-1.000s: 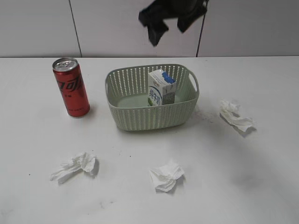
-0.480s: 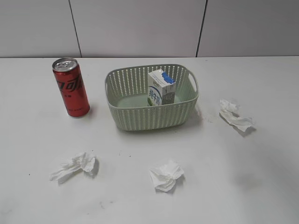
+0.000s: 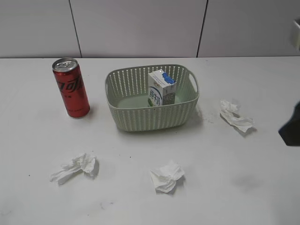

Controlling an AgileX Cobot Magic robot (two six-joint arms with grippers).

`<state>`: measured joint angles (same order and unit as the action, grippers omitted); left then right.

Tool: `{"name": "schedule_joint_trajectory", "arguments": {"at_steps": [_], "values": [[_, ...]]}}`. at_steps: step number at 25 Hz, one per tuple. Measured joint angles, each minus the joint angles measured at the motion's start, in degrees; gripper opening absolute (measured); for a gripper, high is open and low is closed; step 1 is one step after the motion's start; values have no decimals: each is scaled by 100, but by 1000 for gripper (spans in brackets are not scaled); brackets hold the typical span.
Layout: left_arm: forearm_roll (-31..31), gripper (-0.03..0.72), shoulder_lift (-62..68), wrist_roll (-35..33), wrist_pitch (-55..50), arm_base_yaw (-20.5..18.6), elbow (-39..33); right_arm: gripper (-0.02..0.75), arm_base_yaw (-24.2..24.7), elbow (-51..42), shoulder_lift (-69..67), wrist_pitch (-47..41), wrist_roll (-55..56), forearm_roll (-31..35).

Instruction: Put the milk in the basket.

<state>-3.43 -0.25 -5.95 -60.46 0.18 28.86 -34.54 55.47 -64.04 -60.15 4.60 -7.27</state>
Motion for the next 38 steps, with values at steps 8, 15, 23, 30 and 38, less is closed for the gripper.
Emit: {"name": "schedule_joint_trajectory", "arguments": {"at_steps": [8, 15, 23, 30, 38], "values": [[0, 221, 0, 0, 0, 0, 0, 596, 1202, -1669, 1871, 408, 364, -17], [0, 221, 0, 0, 0, 0, 0, 594, 2447, -2167, 3965, 384, 320, -175], [0, 221, 0, 0, 0, 0, 0, 594, 3066, -2349, 5653, 103, -460, 234], [0, 221, 0, 0, 0, 0, 0, 594, 3252, -2524, 6429, 63, -891, 425], [0, 221, 0, 0, 0, 0, 0, 594, 3252, -2665, 6442, 44, -917, 502]]}}
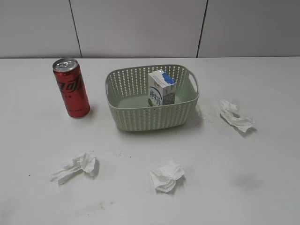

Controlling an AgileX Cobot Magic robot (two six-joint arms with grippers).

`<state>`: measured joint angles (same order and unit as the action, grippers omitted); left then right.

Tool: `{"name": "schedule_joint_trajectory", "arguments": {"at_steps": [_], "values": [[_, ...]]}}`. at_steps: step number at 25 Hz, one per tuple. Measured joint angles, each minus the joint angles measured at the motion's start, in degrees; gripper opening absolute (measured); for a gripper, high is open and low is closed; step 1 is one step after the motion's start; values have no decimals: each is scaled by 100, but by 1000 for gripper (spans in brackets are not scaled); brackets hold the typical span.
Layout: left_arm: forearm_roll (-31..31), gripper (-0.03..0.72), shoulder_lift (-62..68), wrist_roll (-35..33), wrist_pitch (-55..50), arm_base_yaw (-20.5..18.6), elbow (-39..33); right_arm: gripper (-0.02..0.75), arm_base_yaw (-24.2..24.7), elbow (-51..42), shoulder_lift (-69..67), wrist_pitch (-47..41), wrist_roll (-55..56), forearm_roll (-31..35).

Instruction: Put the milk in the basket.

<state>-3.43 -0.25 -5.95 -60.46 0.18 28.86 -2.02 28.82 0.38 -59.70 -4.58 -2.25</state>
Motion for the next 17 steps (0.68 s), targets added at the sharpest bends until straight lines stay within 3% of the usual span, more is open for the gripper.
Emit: {"name": "schedule_joint_trajectory", "arguments": {"at_steps": [17], "values": [[0, 221, 0, 0, 0, 0, 0, 592, 0, 0, 0, 0, -7, 18]]}}
